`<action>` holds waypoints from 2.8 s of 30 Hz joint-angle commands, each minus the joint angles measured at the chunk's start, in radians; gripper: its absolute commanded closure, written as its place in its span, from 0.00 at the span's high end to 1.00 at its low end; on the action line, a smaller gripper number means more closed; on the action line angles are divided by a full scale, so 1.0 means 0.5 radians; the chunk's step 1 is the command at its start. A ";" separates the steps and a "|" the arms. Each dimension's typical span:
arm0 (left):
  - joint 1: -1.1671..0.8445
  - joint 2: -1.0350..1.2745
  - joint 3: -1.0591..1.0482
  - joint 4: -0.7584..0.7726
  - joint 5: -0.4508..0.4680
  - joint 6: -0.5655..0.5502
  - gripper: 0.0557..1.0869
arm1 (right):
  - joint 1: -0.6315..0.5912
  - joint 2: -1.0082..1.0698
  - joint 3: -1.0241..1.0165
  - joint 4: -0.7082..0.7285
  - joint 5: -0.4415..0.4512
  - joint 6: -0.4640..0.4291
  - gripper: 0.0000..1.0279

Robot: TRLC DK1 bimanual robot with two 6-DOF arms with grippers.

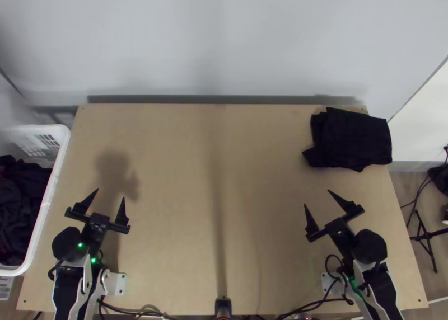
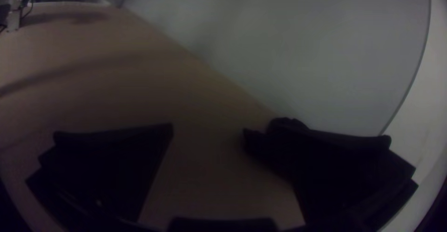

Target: Fold the t-shirt

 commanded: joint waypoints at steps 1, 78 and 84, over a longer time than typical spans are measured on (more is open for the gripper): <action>0.000 0.000 0.000 0.000 0.000 0.001 0.95 | -0.003 0.000 0.001 0.001 0.000 0.000 0.96; -1.098 0.000 0.000 0.000 0.000 -0.009 0.95 | 0.000 0.000 0.001 0.001 0.000 0.000 0.96; -1.120 0.000 0.000 -0.016 0.070 -0.009 0.95 | 0.009 0.000 0.001 0.001 0.000 0.000 0.96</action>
